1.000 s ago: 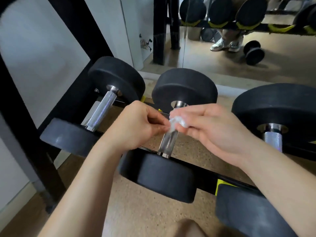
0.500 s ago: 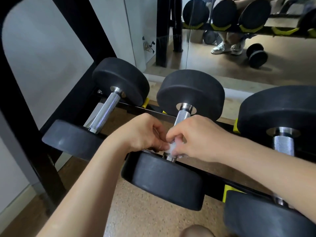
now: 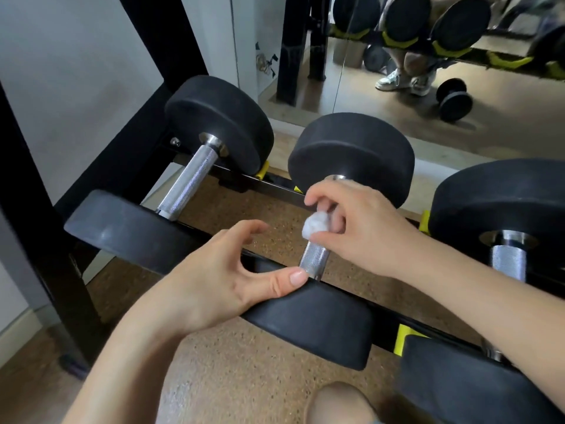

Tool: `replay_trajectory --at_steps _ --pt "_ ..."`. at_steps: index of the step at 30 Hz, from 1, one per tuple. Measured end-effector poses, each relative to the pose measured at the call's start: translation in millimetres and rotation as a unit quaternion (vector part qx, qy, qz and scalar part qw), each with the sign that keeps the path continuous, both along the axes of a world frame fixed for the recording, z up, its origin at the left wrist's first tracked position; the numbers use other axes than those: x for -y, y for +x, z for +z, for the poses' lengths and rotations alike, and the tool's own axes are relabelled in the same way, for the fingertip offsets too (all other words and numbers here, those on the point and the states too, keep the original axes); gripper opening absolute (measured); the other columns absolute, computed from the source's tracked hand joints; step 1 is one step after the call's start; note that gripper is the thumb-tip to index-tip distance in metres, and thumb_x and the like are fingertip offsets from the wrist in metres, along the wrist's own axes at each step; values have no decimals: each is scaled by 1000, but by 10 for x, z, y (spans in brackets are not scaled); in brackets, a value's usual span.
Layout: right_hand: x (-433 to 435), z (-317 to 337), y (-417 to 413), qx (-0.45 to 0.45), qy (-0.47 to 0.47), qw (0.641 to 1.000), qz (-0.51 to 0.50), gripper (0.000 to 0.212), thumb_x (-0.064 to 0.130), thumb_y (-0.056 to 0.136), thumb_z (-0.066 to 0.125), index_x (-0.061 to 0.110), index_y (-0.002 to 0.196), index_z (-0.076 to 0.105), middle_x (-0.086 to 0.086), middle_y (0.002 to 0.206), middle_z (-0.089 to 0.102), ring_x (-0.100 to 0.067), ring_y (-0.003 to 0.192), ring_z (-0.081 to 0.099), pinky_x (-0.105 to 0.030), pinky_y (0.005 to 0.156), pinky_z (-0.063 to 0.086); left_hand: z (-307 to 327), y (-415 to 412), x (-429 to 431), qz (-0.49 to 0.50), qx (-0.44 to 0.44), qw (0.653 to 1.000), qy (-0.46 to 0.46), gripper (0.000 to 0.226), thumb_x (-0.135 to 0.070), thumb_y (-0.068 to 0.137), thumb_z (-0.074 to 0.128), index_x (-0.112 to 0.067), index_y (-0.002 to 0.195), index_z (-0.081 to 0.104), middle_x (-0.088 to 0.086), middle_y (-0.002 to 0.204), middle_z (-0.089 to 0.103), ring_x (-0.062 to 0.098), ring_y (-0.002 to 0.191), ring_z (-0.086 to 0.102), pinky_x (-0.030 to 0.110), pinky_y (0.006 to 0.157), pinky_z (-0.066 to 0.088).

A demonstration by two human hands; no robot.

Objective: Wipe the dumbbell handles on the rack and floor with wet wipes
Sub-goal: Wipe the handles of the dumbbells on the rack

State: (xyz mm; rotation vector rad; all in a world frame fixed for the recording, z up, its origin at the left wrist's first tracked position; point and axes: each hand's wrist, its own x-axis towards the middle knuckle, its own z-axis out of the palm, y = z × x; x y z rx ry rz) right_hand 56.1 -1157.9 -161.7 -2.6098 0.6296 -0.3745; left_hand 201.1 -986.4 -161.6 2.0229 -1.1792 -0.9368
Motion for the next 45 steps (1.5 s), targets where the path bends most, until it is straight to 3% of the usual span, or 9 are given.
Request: replay_trajectory --at_steps 4,9,13,19,28,35,38,42,45 --pt "-65 5 -19 -33 -71 996 50 12 22 87 63 24 90 74 8 96 59 -12 82 55 -38 79 50 -2 -9 -7 12 8 1000 3 121 -100 23 48 -50 133 37 -20 126 48 -5 120 44 17 91 37" --pt "-157 -16 -137 -53 -41 982 176 14 15 79 65 19 84 77 8 82 62 -9 76 59 -27 67 47 -12 -40 -21 21 36 999 -6 111 -102 23 41 -52 121 43 -25 109 49 -4 102 52 17 83 41" --pt "-227 -86 108 -30 -80 982 171 12 8 76 65 14 77 75 2 78 62 -16 66 59 -27 57 46 -40 -54 -23 33 64 997 -8 101 -99 28 40 -51 117 44 -23 106 50 -6 98 52 14 79 39" --pt "-86 12 -123 -49 -135 972 189 14 13 81 60 14 77 73 3 77 60 -14 67 56 -24 58 43 -79 -61 -54 30 87 996 -15 102 -101 32 34 -50 119 45 -23 109 50 -5 101 49 12 78 38" --pt "-172 -84 -67 -29 -53 981 183 15 17 82 60 16 80 75 4 79 63 -15 73 60 -35 64 50 -188 -24 13 5 -31 997 -63 88 -92 45 52 -47 120 52 -24 124 57 -13 119 46 24 104 40" --pt "63 -101 58 30 -151 983 98 23 24 85 54 18 76 74 0 74 62 -24 66 61 -39 58 52 -233 -5 11 -12 -75 990 -116 68 -78 59 57 -46 118 57 -28 118 60 -19 115 47 11 93 38" --pt "-177 -138 -28 -24 -118 973 199 22 20 87 53 16 76 73 -1 76 62 -23 68 62 -36 57 51 -248 -6 22 -18 -77 988 -133 66 -76 63 58 -43 120 58 -28 120 60 -15 117 49 17 98 39" --pt "230 -94 65 58 -189 978 60 20 17 86 56 12 74 72 -5 73 60 -30 68 62 -41 58 53 -233 -20 62 -2 -63 985 -161 60 -73 69 55 -37 117 62 -23 117 64 -9 115 54 30 103 43" --pt "-6 -182 -5 37 -168 976 130 20 17 85 55 12 76 72 -4 75 61 -30 64 61 -39 55 52 -242 -35 77 5 -61 982 -178 57 -69 72 55 -35 116 64 -23 115 65 -7 113 56 36 103 45"
